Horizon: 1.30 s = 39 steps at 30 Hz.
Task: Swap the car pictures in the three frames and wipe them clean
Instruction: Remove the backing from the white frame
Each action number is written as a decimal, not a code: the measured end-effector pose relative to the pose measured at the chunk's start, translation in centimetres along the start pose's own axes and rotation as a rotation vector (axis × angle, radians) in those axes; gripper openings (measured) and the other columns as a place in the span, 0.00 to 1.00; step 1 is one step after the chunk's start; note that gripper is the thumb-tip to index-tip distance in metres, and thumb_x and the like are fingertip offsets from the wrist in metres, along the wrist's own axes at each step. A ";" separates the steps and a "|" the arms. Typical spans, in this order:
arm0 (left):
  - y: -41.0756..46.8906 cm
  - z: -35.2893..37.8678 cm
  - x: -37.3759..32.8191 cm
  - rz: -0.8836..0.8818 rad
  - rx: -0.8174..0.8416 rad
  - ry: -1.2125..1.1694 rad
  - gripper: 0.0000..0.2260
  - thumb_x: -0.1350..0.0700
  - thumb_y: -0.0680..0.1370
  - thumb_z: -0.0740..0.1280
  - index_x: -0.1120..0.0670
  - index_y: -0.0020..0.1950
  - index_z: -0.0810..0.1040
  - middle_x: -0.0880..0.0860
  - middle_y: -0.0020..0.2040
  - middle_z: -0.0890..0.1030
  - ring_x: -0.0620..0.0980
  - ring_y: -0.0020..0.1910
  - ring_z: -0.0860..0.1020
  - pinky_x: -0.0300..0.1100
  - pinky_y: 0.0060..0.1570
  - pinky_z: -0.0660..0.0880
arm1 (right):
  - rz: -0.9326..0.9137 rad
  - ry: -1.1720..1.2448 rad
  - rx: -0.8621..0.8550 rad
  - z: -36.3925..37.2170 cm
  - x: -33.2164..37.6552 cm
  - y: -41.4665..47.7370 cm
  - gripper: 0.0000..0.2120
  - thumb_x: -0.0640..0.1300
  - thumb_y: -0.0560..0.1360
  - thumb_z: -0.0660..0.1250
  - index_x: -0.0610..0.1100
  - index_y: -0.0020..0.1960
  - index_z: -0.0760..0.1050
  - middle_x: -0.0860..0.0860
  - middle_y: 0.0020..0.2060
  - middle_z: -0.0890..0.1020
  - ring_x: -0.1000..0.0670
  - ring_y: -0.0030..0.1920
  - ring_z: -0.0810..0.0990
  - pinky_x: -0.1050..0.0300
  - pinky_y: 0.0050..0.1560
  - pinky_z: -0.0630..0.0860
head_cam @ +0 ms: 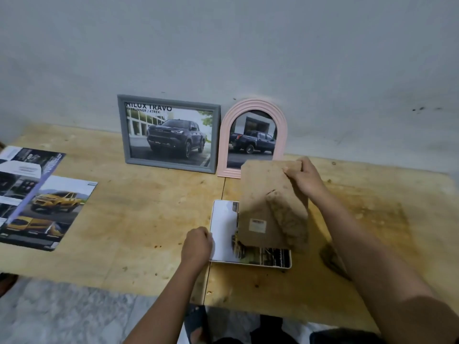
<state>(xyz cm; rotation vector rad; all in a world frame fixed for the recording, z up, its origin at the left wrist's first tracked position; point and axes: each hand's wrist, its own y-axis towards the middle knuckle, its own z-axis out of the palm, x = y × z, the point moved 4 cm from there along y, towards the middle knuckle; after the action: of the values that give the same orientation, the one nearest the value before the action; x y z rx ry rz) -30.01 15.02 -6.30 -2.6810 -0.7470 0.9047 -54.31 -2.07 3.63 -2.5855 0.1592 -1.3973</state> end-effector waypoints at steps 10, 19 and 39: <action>0.4 -0.8 0.9 0.129 -0.014 0.202 0.12 0.58 0.80 0.56 0.60 0.43 0.77 0.56 0.41 0.75 0.53 0.37 0.73 0.41 0.35 0.65 | 0.743 0.844 -0.525 -1.8 -12.9 -6.4 0.17 0.39 0.81 0.55 0.37 0.68 0.67 0.46 0.57 0.76 0.43 0.57 0.77 0.49 0.56 0.76; 1.6 -4.5 6.6 0.128 -0.128 0.139 0.11 0.61 0.79 0.58 0.58 0.36 0.71 0.54 0.37 0.70 0.53 0.35 0.69 0.42 0.33 0.61 | 0.766 1.003 -0.830 1.4 -13.4 -10.6 0.08 0.37 0.80 0.52 0.42 0.54 0.69 0.47 0.51 0.77 0.50 0.47 0.77 0.57 0.45 0.76; 3.2 -5.6 9.7 0.304 -0.104 0.002 0.05 0.63 0.76 0.61 0.63 0.50 0.75 0.60 0.47 0.74 0.59 0.48 0.71 0.45 0.43 0.65 | 0.190 -0.183 -0.482 9.6 -9.9 -14.7 0.22 0.33 0.72 0.64 0.37 0.66 0.67 0.42 0.65 0.68 0.43 0.65 0.67 0.53 0.63 0.67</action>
<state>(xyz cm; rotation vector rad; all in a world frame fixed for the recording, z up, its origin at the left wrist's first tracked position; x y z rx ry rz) -18.61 17.21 -7.91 -2.9404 -0.4004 0.9526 -51.66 15.31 -6.24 -2.9563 0.7774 -1.1581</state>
